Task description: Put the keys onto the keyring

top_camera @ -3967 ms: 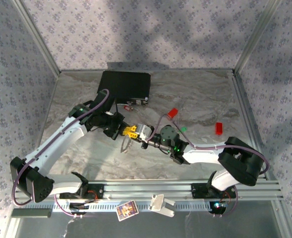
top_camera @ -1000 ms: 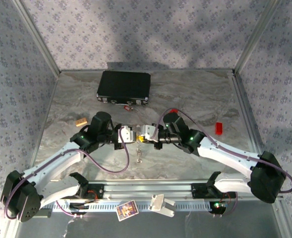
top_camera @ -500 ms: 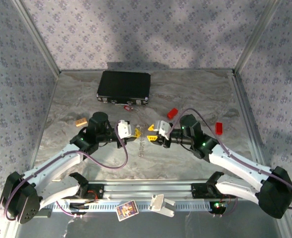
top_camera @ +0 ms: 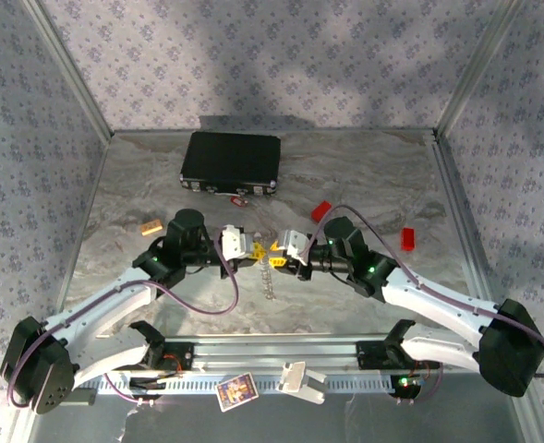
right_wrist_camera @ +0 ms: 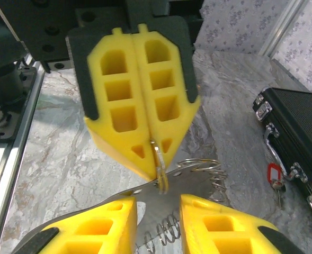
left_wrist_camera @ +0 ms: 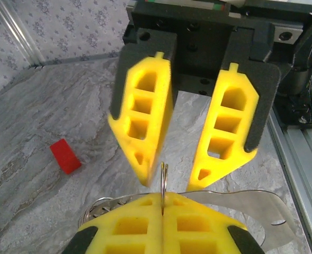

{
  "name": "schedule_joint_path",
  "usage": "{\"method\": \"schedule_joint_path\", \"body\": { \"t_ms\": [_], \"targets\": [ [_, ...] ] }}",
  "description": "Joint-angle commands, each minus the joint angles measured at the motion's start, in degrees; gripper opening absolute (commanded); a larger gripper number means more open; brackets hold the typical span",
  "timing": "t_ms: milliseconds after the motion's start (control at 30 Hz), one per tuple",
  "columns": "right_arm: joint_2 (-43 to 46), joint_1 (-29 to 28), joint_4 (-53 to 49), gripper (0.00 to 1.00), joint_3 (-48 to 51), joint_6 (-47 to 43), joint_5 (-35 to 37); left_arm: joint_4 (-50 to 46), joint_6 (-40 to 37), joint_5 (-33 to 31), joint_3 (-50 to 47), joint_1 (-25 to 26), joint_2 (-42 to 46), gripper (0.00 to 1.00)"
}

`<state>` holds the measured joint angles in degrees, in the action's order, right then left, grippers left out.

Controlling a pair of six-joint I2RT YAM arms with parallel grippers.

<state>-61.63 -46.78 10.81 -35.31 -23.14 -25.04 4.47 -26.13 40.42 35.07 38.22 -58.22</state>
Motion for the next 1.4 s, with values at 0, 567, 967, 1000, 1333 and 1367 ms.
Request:
{"method": "schedule_joint_path", "body": {
  "t_ms": [0, 567, 967, 1000, 1333, 1367],
  "targets": [
    [0.5, -0.3, -0.6, 0.3, -1.9, -0.7, 4.2, 0.1, -2.0, -0.3, 0.0, 0.6, 0.4, 0.0],
    [-1.2, -1.8, -1.7, 0.29, -3.8, -2.3, 2.8, -4.7, -2.3, -3.9, 2.9, 1.0, -1.1, 0.0],
    [-3.0, -2.1, -2.5, 0.22, -4.4, -2.6, 3.4, -4.9, -2.6, -2.5, 2.9, 1.3, -0.6, 0.0],
    [-3.1, -2.1, -2.5, 0.2, -4.5, -2.7, 3.3, -4.8, -2.5, -2.4, 3.0, 1.3, -0.6, 0.0],
    [-3.8, -2.3, -3.2, 0.05, -4.9, -2.9, 2.7, -4.1, -1.9, -2.1, 3.1, 1.8, -0.7, 0.0],
    [-3.9, -2.3, -3.2, 0.02, -4.9, -3.0, 2.6, -4.1, -1.9, -2.1, 3.2, 1.8, -0.8, 0.0]
  ]
}}
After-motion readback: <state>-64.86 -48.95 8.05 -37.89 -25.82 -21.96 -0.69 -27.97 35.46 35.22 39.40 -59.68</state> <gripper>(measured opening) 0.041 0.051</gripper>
